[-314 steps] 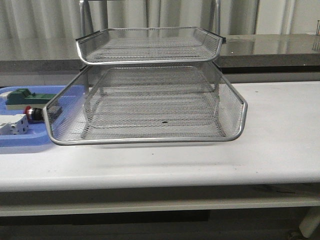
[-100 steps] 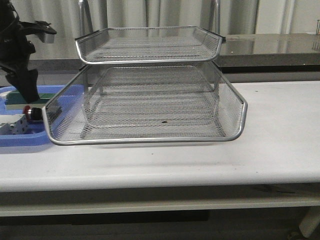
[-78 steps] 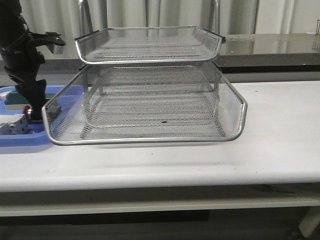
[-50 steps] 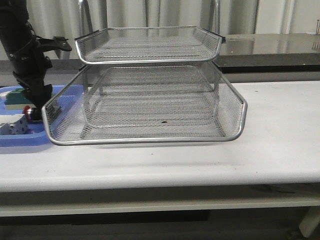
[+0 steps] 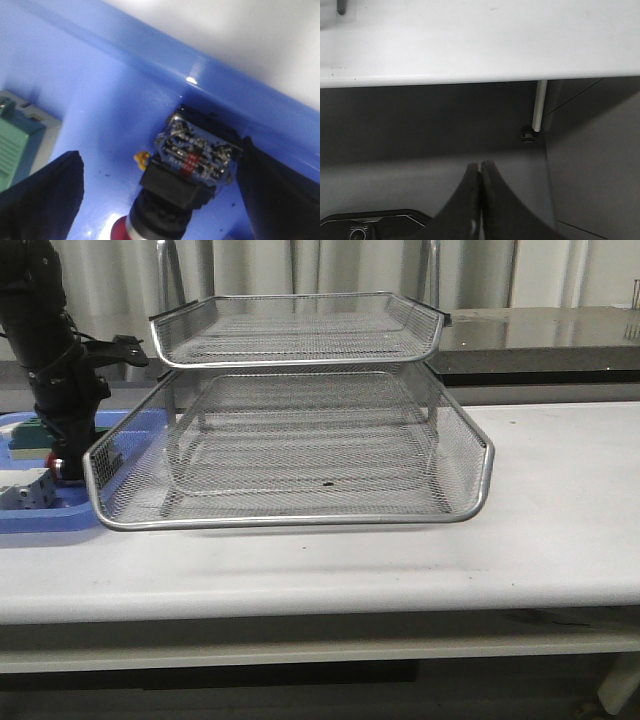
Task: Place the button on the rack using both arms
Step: 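Lower the left gripper onto the red button in the blue tray and grasp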
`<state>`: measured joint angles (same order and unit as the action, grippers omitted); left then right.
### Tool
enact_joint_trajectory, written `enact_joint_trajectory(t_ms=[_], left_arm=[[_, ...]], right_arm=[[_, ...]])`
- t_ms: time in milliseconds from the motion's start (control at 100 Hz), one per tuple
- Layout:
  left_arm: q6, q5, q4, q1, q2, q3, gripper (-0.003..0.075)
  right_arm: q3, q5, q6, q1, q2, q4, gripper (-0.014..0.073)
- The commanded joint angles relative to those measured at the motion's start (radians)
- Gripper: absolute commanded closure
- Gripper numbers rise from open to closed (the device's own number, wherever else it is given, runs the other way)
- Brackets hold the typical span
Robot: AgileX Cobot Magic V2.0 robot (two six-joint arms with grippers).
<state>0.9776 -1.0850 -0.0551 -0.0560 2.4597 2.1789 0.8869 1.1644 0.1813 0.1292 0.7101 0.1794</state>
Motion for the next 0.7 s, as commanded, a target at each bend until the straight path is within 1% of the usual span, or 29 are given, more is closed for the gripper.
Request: enact_joint_trajectory(t_ms=[0, 250, 320, 390, 540, 610, 690], left_arm=[[0.002, 0.032, -0.013, -0.004, -0.059, 0.029, 0.0122], [0.002, 0.036, -0.013, -0.004, -0.045, 0.029, 0.0123], [0.002, 0.036, -0.013, -0.004, -0.045, 0.029, 0.0146], [0.002, 0.036, -0.013, -0.004, -0.045, 0.029, 0.0211], [0.002, 0.036, -0.013, -0.004, -0.045, 0.029, 0.0422], [0.002, 0.036, -0.013, -0.004, -0.045, 0.029, 0.0503], [0.002, 0.036, -0.013, -0.004, -0.045, 0.032, 0.0577]], right_arm=[[0.034, -0.042, -0.006, -0.004, -0.002, 0.026, 0.066], [0.034, -0.042, -0.006, -0.004, -0.002, 0.026, 0.066], [0.034, -0.042, -0.006, -0.004, -0.002, 0.026, 0.066], [0.034, -0.042, -0.006, -0.004, -0.002, 0.026, 0.066], [0.034, -0.042, -0.006, -0.004, -0.002, 0.026, 0.066], [0.034, -0.042, -0.006, -0.004, -0.002, 0.026, 0.066], [0.034, -0.042, -0.006, -0.004, -0.002, 0.026, 0.066]])
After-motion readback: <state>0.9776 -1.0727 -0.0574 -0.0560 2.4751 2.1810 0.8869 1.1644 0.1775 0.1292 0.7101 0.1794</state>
